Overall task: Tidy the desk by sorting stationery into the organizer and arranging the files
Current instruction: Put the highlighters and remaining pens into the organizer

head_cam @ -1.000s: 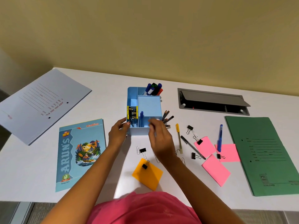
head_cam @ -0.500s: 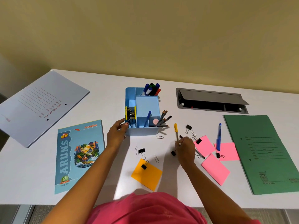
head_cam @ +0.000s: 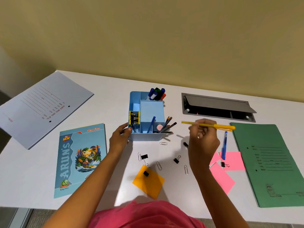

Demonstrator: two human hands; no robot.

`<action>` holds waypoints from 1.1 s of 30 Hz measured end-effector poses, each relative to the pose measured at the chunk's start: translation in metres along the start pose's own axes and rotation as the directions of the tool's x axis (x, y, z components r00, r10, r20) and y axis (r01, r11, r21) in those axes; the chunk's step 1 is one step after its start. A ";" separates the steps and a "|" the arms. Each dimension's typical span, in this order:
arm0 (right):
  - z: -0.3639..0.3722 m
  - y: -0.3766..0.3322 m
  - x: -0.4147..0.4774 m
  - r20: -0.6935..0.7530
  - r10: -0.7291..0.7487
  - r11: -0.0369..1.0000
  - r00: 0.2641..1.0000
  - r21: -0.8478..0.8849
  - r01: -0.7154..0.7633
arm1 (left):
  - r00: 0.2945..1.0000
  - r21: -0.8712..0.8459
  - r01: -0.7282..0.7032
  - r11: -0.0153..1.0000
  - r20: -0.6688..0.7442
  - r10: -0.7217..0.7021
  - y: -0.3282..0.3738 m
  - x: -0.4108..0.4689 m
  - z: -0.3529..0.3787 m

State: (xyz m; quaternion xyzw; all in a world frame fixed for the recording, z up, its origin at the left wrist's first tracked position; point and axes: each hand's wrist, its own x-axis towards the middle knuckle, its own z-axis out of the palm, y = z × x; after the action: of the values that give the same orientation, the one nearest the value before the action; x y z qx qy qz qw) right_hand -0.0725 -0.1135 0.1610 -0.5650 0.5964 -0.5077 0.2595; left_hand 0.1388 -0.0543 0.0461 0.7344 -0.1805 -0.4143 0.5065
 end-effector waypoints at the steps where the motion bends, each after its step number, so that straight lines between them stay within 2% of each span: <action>1: 0.002 -0.013 -0.003 0.033 -0.103 0.995 0.994 0.013 0.103 | 1.000 0.000 0.000 1.000 0.000 0.000 0.000 0.000 0.000; 3: 0.011 -0.032 -0.010 0.154 -0.302 0.953 0.941 0.042 0.299 | 1.000 0.003 0.001 1.000 0.000 -0.001 0.000 0.000 0.000; 4: 0.018 -0.037 -0.014 0.237 -0.320 0.947 0.917 0.060 0.315 | 1.000 0.011 0.000 1.000 -0.001 0.000 0.000 0.000 0.000; 5: 0.028 -0.039 -0.016 0.331 -0.282 0.958 0.900 0.052 0.281 | 1.000 0.021 -0.004 1.000 0.000 0.004 0.000 0.000 0.000; 7: 0.051 -0.035 -0.019 0.502 -0.141 0.971 0.853 -0.097 0.218 | 1.000 0.043 -0.013 0.999 0.003 0.013 0.001 0.000 -0.001; 11: 0.085 -0.022 -0.025 0.579 -0.124 0.909 0.806 -0.260 0.326 | 0.999 0.081 -0.030 0.996 0.014 0.029 0.001 0.002 -0.003; 14: 0.100 -0.013 -0.028 0.615 -0.059 0.876 0.786 -0.346 0.336 | 0.999 0.104 -0.037 0.994 0.013 0.036 0.001 0.002 -0.004; 18: 0.101 -0.006 -0.028 0.618 -0.020 0.864 0.786 -0.385 0.324 | 0.999 0.120 -0.040 0.992 0.008 0.040 0.001 0.003 -0.003; 21: 0.087 -0.004 -0.031 0.560 -0.145 0.915 0.815 -0.237 0.326 | 0.999 0.123 -0.044 0.991 0.004 0.044 0.000 0.003 -0.004; 24: 0.062 -0.004 -0.034 0.384 -0.310 0.928 0.870 -0.078 0.365 | 0.999 0.119 -0.043 0.992 0.009 0.042 -0.001 0.003 -0.004; 27: 0.037 0.015 -0.027 0.153 -0.426 0.898 0.892 -0.051 0.438 | 0.999 0.113 -0.044 0.993 0.010 0.043 -0.001 0.003 -0.004; 29: 0.025 0.044 -0.016 0.095 -0.374 0.911 0.922 -0.147 0.385 | 0.999 0.118 -0.048 0.992 0.009 0.047 -0.001 0.003 -0.004; 31: 0.018 0.076 -0.007 0.149 -0.203 0.928 0.968 -0.287 0.239 | 0.999 0.120 -0.049 0.992 0.010 0.048 -0.001 0.003 -0.004; 33: 0.013 0.110 0.001 0.240 0.000 0.862 0.971 -0.493 0.122 | 0.999 0.123 -0.048 0.991 0.010 0.047 -0.001 0.003 -0.005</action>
State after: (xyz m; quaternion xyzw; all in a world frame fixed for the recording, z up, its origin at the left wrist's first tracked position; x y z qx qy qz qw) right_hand -0.1066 -0.1356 0.0585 -0.6871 0.6555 -0.2727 0.1543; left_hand 0.1440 -0.0534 0.0448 0.7583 -0.2249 -0.3927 0.4692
